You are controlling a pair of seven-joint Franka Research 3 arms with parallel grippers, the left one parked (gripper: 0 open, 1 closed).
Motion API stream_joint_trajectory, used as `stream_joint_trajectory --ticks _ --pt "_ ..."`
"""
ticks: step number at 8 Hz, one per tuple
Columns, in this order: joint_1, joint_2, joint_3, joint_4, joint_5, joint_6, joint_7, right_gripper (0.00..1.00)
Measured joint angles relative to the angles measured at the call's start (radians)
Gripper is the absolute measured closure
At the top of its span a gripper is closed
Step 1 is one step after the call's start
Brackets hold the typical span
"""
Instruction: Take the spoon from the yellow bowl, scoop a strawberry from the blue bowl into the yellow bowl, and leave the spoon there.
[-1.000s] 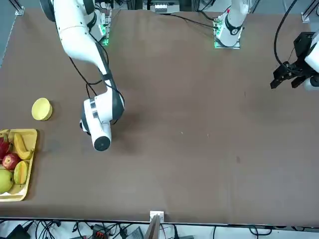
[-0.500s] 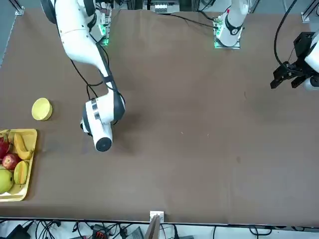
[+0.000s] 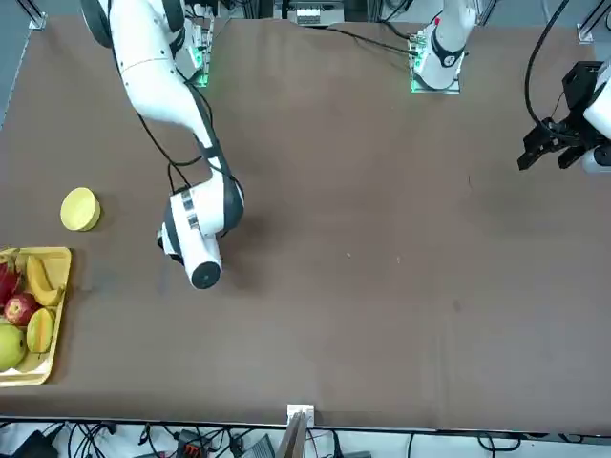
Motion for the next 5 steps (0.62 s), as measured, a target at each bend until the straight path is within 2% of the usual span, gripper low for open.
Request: stream_joint_trajectory --ticks 5 --pt "0.115 0.009 0.001 0.000 -0.140 -0.009 -0.003 0.88"
